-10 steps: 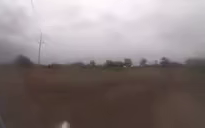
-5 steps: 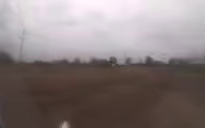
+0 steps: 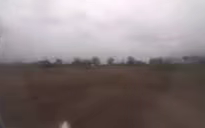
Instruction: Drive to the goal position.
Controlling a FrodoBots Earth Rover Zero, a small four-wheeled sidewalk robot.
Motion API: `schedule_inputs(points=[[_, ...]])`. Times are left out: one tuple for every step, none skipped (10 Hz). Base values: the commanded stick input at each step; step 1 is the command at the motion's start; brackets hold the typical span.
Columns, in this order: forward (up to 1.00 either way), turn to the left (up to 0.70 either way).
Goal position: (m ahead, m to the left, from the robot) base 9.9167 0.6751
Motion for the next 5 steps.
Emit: schedule_inputs(points=[[0.70,0.00],[0.70,-0.20],[0.70,-0.35],[0.70,-0.35],[0.70,-0.35]])
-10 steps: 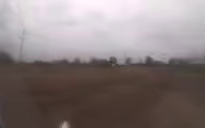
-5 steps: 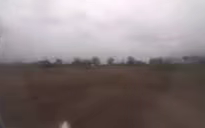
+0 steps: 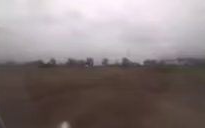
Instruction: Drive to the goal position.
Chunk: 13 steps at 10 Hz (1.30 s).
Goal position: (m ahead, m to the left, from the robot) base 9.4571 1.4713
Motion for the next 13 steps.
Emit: schedule_inputs(points=[[0.70,-0.35],[0.70,-0.34],[0.70,-0.27],[0.70,-0.20],[0.70,-0.13],[0.70,-0.06],[0.70,0.00],[0.70,0.00],[0.70,0.00],[0.70,0.00],[0.70,0.00],[0.70,0.00],[0.70,0.00]])
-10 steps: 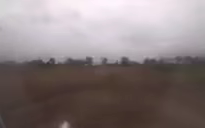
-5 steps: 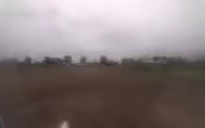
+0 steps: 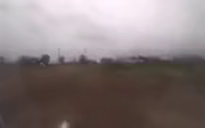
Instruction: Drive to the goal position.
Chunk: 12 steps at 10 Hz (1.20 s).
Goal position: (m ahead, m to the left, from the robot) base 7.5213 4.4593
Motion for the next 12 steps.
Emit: schedule_inputs(points=[[0.70,0.00],[0.70,0.00],[0.70,0.00],[0.70,0.00],[0.70,0.00],[0.70,0.00],[0.70,0.00],[0.70,0.00],[0.70,0.00],[0.70,0.14],[0.70,0.29],[0.70,0.35]])
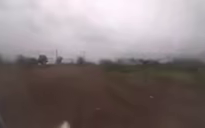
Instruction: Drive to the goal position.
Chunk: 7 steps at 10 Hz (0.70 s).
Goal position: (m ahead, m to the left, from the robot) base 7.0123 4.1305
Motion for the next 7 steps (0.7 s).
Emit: schedule_inputs(points=[[0.70,0.35],[0.70,0.35],[0.70,0.35],[0.70,0.35],[0.70,0.23],[0.70,0.07],[0.70,0.00]])
